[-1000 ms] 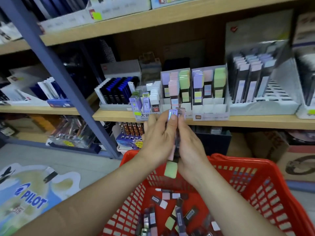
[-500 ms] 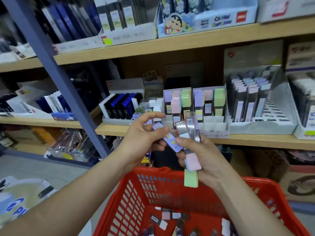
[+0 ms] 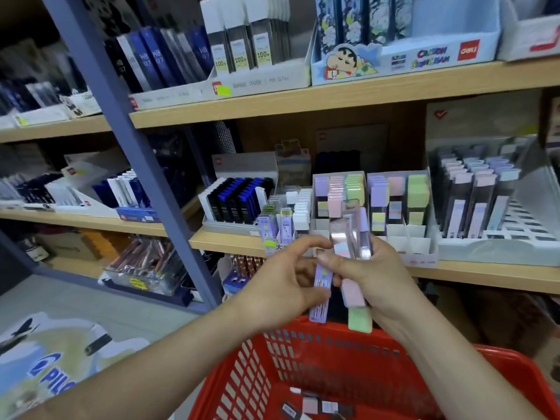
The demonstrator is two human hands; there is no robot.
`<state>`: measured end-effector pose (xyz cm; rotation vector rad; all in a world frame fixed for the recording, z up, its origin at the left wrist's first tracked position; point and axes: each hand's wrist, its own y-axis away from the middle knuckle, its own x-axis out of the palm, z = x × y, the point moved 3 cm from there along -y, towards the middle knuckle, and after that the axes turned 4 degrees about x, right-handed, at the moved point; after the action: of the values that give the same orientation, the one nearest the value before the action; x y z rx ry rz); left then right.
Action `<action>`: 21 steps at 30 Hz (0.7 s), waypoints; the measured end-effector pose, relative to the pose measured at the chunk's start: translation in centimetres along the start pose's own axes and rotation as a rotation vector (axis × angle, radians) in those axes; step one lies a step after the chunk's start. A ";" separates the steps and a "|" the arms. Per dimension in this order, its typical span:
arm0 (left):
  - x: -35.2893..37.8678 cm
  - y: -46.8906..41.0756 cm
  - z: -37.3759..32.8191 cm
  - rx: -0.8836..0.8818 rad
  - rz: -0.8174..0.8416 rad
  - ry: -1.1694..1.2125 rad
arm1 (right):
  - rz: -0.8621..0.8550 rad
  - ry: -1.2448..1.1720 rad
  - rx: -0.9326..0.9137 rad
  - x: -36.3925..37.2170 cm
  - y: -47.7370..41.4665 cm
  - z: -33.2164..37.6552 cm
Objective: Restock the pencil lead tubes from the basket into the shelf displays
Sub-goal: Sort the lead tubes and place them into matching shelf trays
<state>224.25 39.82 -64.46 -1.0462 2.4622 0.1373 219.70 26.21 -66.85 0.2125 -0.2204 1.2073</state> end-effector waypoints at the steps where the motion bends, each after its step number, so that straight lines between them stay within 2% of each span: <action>1: -0.4 -0.3 -0.2 0.031 -0.003 -0.054 | 0.004 0.016 -0.008 0.5 -0.2 0.2; 3: -2.2 -0.9 -0.3 0.072 -0.105 -0.110 | -0.003 0.018 -0.005 1.3 -0.7 0.7; 7: -7.7 -2.9 0.2 0.123 -0.392 -0.001 | -0.008 -0.063 0.090 2.1 -1.9 1.9; 10: -10.2 -4.8 0.8 0.168 -0.502 0.044 | 0.016 -0.129 0.171 2.5 -2.4 2.2; 17: -9.5 -8.8 3.3 0.186 -0.494 -0.024 | -0.002 -0.046 0.174 2.0 -3.0 2.6; 21: -10.1 -9.3 4.1 0.147 -0.464 -0.025 | 0.017 0.147 0.162 1.8 -3.3 3.0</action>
<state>238.43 40.91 -62.77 -1.4990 2.1036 -0.1746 223.24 25.82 -63.63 0.2625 0.0038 1.2533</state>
